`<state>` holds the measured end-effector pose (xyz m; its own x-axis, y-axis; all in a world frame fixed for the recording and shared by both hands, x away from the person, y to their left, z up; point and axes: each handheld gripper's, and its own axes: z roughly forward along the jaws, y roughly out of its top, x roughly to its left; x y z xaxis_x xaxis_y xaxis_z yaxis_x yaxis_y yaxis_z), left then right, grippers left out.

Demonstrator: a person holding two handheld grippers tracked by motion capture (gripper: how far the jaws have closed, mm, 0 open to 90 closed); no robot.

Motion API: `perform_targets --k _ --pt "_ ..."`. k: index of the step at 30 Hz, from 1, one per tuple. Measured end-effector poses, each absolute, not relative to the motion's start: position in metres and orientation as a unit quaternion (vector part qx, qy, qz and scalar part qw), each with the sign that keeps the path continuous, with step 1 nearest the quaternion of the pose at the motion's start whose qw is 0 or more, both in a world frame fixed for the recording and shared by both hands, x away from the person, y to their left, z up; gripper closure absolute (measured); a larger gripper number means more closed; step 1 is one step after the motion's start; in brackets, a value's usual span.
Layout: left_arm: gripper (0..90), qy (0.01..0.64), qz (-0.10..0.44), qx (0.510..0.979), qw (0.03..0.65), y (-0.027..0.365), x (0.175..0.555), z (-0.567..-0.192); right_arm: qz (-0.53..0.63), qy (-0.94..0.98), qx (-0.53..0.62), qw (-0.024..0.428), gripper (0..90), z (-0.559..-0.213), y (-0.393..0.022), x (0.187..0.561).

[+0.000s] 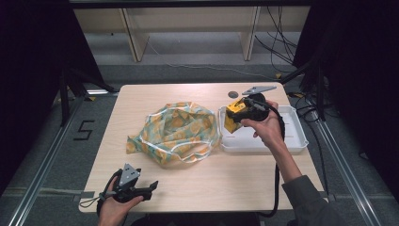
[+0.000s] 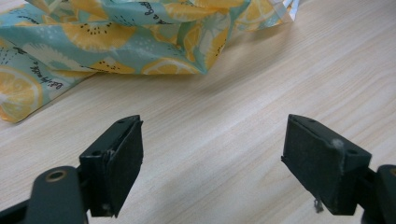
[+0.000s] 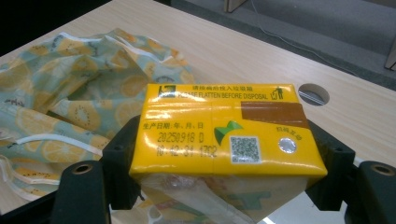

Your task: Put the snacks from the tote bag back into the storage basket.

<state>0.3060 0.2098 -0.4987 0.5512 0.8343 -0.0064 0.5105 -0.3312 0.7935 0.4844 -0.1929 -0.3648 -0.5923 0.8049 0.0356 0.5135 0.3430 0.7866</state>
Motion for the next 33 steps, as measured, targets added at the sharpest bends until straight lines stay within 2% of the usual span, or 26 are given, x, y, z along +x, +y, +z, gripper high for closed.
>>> perform_targets --k 4,6,23,25,27,28,33 --pt "19.9 0.427 0.207 0.787 0.394 0.209 0.306 -0.499 0.398 0.797 0.409 0.199 29.3 -0.373 -0.196 0.487" --pt "19.9 0.428 0.206 0.788 0.392 0.21 0.306 -0.499 0.395 0.792 0.427 0.187 29.4 -0.376 -0.196 0.485" --pt "19.8 0.424 0.209 0.789 0.391 0.211 0.307 -0.499 0.398 0.792 0.423 0.19 29.4 -0.409 -0.206 0.484" --pt "19.9 0.425 0.208 0.789 0.393 0.208 0.306 -0.499 0.392 0.784 0.449 0.176 29.3 -0.415 -0.203 0.483" --pt "19.9 0.421 0.207 0.791 0.392 0.209 0.306 -0.499 0.395 0.788 0.432 0.191 29.4 -0.418 -0.205 0.486" --pt "19.9 0.419 0.209 0.792 0.391 0.209 0.306 -0.499 0.39 0.785 0.446 0.179 29.4 -0.417 -0.204 0.484" --pt "19.8 0.416 0.21 0.795 0.388 0.21 0.306 -0.499 0.392 0.791 0.43 0.188 29.4 -0.421 -0.206 0.486"
